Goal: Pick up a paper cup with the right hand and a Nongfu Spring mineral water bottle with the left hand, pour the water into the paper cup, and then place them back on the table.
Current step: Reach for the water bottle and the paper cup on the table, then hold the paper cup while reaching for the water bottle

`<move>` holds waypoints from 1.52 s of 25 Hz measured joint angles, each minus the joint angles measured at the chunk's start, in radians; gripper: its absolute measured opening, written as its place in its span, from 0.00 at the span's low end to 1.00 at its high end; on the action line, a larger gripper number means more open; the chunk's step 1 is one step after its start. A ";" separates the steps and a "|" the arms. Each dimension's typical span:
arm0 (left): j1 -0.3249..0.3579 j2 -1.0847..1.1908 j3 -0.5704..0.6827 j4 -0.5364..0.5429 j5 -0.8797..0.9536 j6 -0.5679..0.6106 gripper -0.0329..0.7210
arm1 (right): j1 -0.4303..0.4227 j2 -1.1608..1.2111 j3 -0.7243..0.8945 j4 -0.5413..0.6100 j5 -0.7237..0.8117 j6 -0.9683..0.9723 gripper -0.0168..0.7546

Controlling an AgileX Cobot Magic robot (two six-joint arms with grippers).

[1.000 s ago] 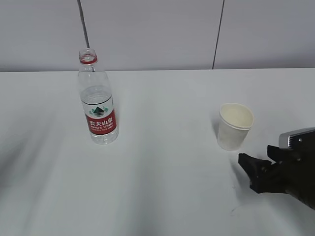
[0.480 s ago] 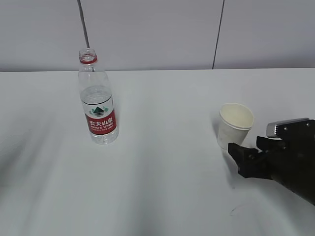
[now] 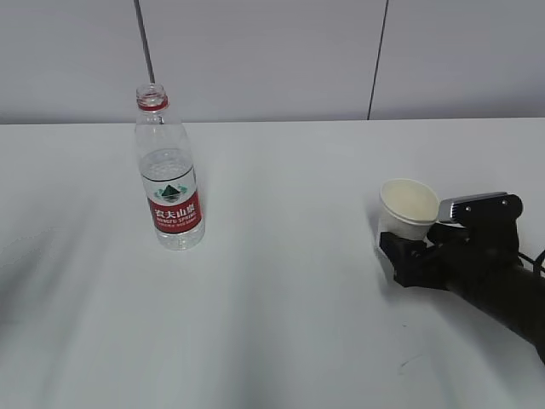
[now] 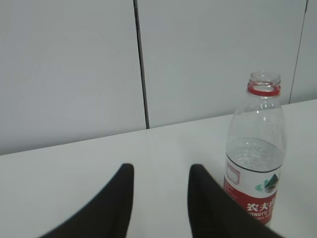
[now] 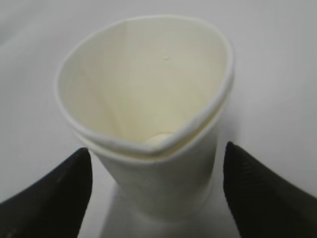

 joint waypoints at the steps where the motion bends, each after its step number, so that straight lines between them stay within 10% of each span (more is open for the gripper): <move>1: 0.000 0.000 0.000 0.000 0.000 0.000 0.36 | 0.000 0.008 -0.010 0.000 0.000 0.000 0.82; 31: 0.001 0.011 0.000 0.057 0.018 -0.069 0.37 | 0.000 0.056 -0.079 -0.001 -0.001 0.000 0.65; 38: 0.001 0.125 -0.001 0.180 -0.120 -0.140 0.65 | 0.000 0.056 -0.079 -0.001 -0.001 0.000 0.64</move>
